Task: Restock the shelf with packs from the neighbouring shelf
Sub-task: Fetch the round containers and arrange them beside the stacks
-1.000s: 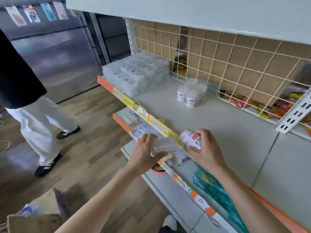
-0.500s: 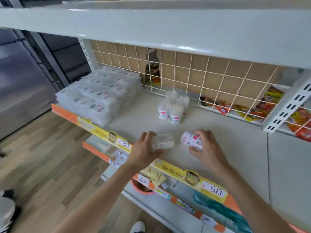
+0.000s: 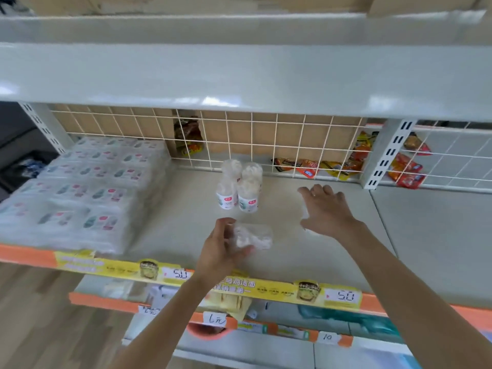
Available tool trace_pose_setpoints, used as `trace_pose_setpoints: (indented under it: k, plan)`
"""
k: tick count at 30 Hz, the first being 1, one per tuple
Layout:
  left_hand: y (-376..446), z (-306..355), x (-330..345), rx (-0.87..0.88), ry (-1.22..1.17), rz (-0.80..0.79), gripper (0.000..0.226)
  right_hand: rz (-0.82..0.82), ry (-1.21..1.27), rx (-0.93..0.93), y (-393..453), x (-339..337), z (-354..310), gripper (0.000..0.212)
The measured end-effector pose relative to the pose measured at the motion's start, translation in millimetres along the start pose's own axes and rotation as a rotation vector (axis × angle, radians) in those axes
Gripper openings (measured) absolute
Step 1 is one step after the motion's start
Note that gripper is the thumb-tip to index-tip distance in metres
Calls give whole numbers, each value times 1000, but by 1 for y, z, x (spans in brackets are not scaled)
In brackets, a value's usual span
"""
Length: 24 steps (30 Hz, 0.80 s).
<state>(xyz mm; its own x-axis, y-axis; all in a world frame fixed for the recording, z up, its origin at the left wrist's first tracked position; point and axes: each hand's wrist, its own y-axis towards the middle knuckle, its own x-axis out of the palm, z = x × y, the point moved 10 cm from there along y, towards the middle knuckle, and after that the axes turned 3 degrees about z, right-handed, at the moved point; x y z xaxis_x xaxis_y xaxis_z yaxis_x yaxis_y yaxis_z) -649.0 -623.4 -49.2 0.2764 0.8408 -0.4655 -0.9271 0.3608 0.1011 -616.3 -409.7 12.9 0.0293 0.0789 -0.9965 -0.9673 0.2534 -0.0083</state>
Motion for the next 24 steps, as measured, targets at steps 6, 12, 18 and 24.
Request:
trace_pose_setpoints:
  k: [6, 12, 18, 24]
  plan:
    - [6, -5, -16, -38, -201, 58, 49, 144, 468, -258, -26, -4, -78, 55]
    - [0, -3, -16, -20, -328, 28, 66, 135, 824, -87, -39, 55, -97, 102]
    - [0, -4, -2, -23, -326, -115, 70, 197, 925, -39, -42, 53, -87, 63]
    - [-2, 3, 8, 38, -293, -225, 71, -5, 1202, 44, -39, 69, -84, 37]
